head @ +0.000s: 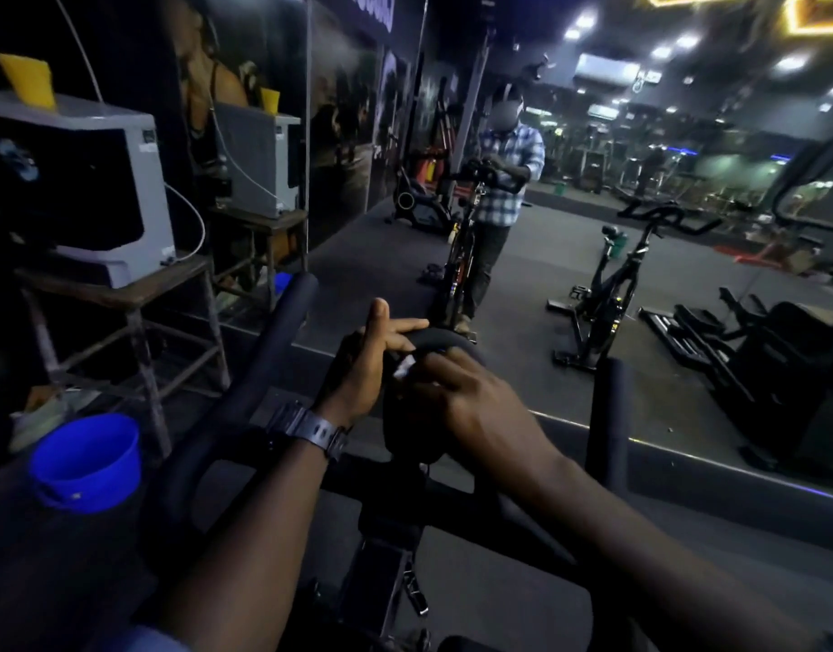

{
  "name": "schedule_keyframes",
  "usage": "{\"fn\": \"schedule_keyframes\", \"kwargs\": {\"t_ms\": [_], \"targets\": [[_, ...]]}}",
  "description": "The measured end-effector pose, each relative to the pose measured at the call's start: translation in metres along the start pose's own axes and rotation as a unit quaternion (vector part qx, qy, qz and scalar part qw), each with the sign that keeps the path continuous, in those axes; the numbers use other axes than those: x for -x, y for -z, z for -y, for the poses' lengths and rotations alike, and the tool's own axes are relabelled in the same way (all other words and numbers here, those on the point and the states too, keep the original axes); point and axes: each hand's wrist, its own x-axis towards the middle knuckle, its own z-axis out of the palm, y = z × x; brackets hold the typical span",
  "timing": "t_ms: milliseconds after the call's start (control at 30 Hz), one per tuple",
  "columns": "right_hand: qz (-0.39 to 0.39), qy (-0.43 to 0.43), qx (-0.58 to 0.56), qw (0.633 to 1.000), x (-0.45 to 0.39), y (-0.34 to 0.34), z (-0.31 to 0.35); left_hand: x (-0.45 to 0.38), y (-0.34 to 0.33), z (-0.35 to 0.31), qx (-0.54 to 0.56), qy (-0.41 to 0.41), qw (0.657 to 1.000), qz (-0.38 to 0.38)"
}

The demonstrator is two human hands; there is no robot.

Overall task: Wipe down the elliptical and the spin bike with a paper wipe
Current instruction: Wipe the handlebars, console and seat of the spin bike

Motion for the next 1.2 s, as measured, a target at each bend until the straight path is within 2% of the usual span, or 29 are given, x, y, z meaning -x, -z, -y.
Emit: {"fn": "schedule_keyframes", "kwargs": {"t_ms": [167,300,433,567,700,833,967,1133,1200], "targets": [[-0.063,-0.109,0.004,0.992,0.016,0.023,-0.031,0.002,0.000,-0.003,-0.015,-0.016,1.000,0.009],[-0.040,-0.094,-0.060,0.993,0.055,0.008,0.006,0.002,-0.001,-0.004,-0.012,-0.024,1.000,0.013],[-0.070,-0.077,-0.058,0.993,0.064,-0.015,0.014,0.002,-0.002,-0.002,-0.022,-0.036,0.999,0.010],[-0.024,0.001,-0.016,1.000,0.049,-0.029,0.031,0.000,-0.002,0.005,-0.016,-0.033,0.999,0.010],[-0.021,-0.024,0.008,0.999,0.020,-0.025,0.032,0.002,0.000,0.007,-0.013,-0.024,1.000,0.013],[0.039,0.036,-0.007,0.999,0.059,-0.027,0.027,0.014,0.005,0.007,-0.012,-0.022,1.000,0.008],[0.031,-0.026,-0.034,0.999,0.080,-0.010,0.005,0.023,0.011,0.007,-0.018,-0.015,1.000,0.003],[0.031,-0.057,-0.062,0.996,0.082,-0.028,0.014,0.026,0.015,0.007,-0.063,0.016,0.998,-0.001],[0.043,-0.037,-0.085,0.995,0.092,-0.024,0.012,0.034,0.020,0.002,-0.109,0.019,0.994,-0.007]]}}
